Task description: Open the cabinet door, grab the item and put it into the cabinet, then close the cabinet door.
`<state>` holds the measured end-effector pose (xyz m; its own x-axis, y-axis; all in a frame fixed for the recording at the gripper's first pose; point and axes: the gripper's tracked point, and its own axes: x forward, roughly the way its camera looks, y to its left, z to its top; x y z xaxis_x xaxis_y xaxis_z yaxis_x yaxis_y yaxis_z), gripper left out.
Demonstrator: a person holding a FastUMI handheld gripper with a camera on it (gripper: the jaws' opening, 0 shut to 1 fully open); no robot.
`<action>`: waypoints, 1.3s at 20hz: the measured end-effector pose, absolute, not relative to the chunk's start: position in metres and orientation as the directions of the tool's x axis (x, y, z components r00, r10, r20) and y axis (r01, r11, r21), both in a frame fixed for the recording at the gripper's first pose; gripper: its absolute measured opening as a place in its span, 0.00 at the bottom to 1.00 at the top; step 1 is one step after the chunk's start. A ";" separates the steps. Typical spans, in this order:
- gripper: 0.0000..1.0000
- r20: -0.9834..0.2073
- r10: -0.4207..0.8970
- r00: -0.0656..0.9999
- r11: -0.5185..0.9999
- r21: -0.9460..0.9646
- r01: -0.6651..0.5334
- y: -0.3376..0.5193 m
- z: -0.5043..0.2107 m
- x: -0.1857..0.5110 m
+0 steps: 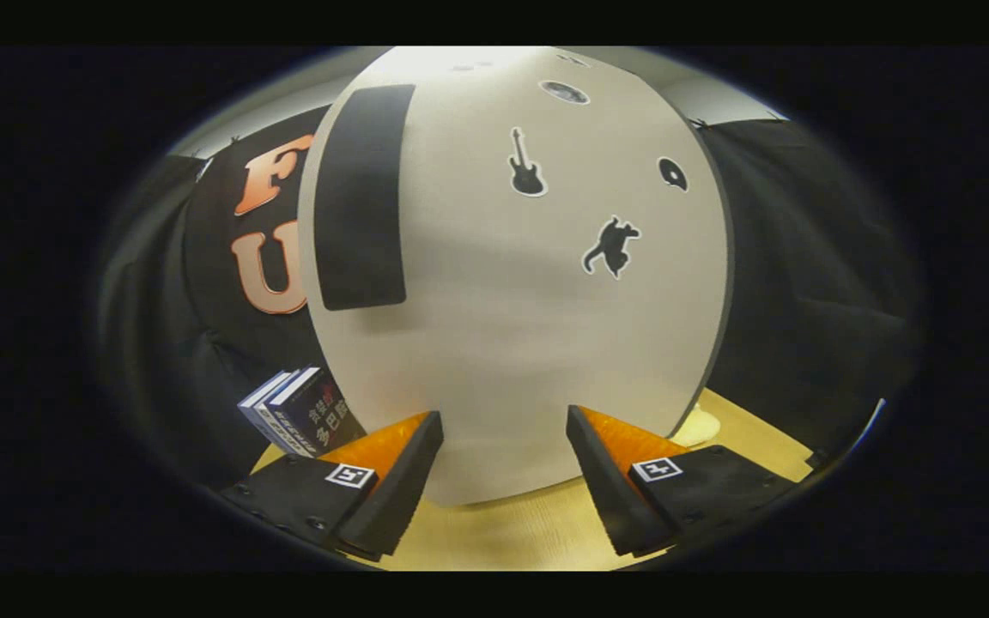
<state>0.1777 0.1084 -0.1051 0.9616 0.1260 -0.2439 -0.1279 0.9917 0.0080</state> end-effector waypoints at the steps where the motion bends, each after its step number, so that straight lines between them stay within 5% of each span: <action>1: 0.95 -0.244 0.125 0.962 0.992 0.024 -0.123 0.109 -0.100 0.169; 12: 0.97 -0.106 0.138 0.985 0.990 0.045 -0.134 0.098 -0.004 0.065; 26: 0.97 -0.076 0.104 0.992 0.994 0.039 -0.101 0.074 0.006 0.024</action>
<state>0.0236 0.0741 0.0060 0.9917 0.1038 -0.0757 -0.1010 0.9941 0.0388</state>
